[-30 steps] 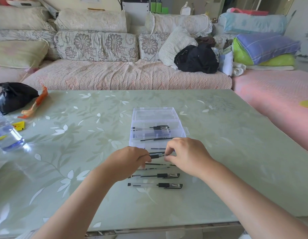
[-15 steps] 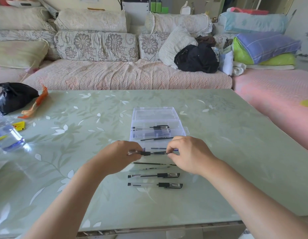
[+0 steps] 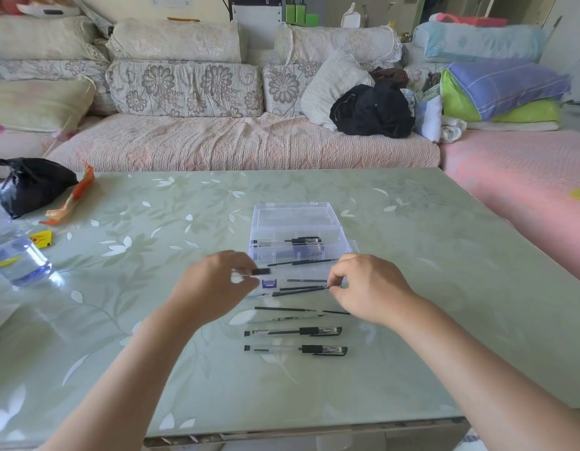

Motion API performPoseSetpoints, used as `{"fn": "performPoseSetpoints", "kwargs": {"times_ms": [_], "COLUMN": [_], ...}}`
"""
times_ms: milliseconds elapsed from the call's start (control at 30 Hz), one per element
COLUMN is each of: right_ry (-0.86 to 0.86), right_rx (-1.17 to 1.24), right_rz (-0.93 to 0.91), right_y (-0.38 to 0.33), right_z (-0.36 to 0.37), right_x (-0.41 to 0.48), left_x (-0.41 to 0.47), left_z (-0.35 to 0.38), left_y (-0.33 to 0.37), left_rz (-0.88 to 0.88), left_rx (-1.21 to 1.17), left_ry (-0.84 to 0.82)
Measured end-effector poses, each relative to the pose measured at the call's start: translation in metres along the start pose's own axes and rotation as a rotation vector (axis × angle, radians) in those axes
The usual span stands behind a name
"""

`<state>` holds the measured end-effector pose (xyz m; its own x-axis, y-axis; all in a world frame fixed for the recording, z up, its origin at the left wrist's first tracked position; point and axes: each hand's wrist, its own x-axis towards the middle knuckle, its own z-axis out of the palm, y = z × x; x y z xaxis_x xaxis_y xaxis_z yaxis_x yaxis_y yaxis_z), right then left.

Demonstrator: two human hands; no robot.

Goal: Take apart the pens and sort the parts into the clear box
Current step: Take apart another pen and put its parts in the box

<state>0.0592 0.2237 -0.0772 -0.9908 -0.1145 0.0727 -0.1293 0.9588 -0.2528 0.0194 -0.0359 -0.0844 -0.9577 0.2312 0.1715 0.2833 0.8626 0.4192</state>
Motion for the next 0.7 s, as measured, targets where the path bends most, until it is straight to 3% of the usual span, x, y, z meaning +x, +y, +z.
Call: {"fn": "performPoseSetpoints", "kwargs": {"times_ms": [133,300,700], "right_ry": [0.01,0.027,-0.124], "right_rx": [0.021,0.034,-0.017], "right_rz": [0.0,0.009,0.062], "right_y": [-0.001,-0.001,0.011], "right_z": [0.001,0.003,0.011], "right_x": [0.0,0.001,0.004], "left_x": [-0.006,-0.003,-0.002], "left_z": [0.018,0.028,0.029], "left_y": [0.021,0.023,0.02], "left_rz": [0.14,0.106,0.012], "left_rx": [0.001,0.042,0.159], "left_ry": [-0.075,-0.099,-0.146]}}
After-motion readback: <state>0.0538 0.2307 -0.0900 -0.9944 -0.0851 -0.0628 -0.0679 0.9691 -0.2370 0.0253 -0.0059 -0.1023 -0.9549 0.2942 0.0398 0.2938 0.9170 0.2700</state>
